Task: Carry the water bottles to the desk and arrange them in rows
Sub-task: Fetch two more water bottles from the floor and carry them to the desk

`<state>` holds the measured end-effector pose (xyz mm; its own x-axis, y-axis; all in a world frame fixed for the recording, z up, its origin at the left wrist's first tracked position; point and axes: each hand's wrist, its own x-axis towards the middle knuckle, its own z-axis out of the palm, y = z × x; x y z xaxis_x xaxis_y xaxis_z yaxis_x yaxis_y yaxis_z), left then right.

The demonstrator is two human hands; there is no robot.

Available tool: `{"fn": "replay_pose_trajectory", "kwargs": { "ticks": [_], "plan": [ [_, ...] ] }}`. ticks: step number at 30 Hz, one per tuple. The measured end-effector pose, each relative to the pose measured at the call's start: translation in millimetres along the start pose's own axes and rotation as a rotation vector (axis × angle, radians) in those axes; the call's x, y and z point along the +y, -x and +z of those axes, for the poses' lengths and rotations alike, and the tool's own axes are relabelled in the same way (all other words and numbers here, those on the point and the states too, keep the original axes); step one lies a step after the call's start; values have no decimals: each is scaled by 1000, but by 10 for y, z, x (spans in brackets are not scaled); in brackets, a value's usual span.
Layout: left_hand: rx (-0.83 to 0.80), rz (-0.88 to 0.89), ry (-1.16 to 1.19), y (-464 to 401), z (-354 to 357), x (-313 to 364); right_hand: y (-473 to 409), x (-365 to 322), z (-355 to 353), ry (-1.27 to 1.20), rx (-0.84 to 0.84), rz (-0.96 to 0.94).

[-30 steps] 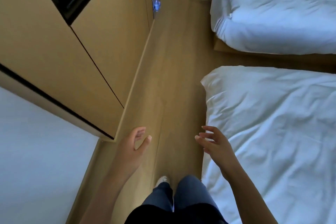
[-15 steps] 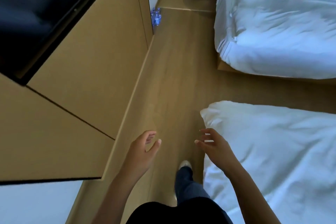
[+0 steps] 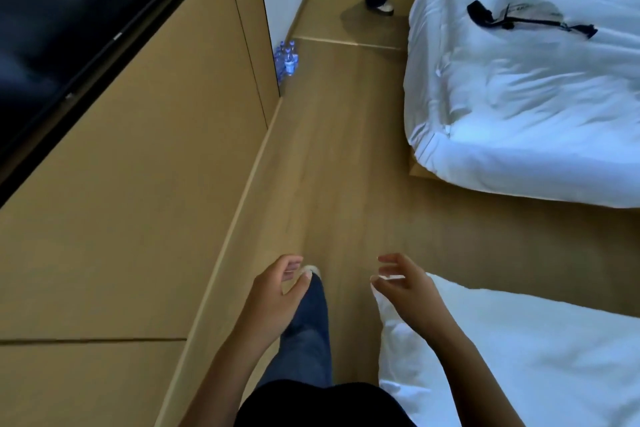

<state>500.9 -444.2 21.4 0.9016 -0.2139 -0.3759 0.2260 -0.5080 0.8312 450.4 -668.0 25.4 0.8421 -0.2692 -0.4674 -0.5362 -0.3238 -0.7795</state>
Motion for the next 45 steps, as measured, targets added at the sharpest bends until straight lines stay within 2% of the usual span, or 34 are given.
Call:
{"fn": "replay_pose_trajectory", "kwargs": {
  "ticks": [10,16,23,35,45],
  "plan": [
    [-93,78,-137,-2396,-484,879,-2149,-1201,-358,26,-2,-9],
    [-84,24,-211,-3391,-730,1205,-3181,-1729,-457,46,-61,-14],
    [-58,-25,-192,-4692,-686,1605,-4545,-2090,-717,60,-119,11],
    [-7,-2,-152,-7229,-644,3029,-7102,-3251,-1856,213,-87,-83],
    [-17,-43,-103,-9197,-937,3487,-8982,-3948,-1968,180,-157,-7]
  ]
}}
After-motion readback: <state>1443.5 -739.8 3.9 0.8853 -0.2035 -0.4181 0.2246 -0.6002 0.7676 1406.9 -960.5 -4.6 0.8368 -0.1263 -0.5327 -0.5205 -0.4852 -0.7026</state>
